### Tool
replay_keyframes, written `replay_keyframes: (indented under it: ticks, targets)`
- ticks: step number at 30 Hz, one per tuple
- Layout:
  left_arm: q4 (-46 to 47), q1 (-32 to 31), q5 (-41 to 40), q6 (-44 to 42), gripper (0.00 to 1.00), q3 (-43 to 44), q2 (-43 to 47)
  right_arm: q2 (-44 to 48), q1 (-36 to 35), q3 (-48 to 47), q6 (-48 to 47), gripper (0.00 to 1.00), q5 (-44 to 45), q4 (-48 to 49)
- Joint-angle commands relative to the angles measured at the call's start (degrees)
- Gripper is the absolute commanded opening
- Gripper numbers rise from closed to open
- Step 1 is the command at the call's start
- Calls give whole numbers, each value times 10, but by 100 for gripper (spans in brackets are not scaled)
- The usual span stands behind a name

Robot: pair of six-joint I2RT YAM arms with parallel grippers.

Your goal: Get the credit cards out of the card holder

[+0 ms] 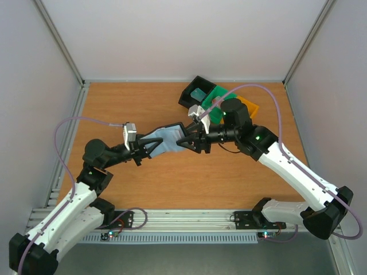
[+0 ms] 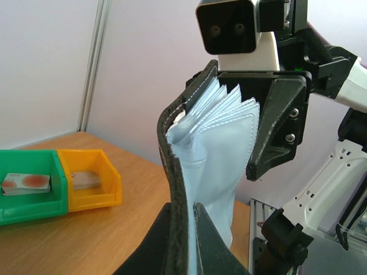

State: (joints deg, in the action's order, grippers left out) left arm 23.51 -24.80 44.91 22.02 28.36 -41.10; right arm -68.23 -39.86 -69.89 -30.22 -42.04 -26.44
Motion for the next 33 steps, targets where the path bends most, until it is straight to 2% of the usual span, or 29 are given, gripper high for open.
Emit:
replay_keyframes:
  ticks: [1,8,13,19,24,29,32,33]
  targets:
    - [17,4,12,-14,0,-11,7,2,19,-25,48,28,-18,62]
    - [17,4,15,-15,0,-12,9,-10,32,-30,75,25,-34,76]
    - [20,4,16,-15,0,-12,9,-11,43,-33,86,35,-28,77]
    - [18,3,18,-14,0,-12,9,1,60,-29,92,38,-46,81]
    - [19,4,18,-15,0,-10,8,5,60,-31,91,44,-59,80]
    - [18,4,19,-14,0,-11,8,10,60,-28,97,46,-5,79]
    - [19,4,19,-14,0,-12,8,9,60,-22,110,57,51,86]
    - [19,3,18,-13,0,-13,8,9,60,-18,110,58,67,90]
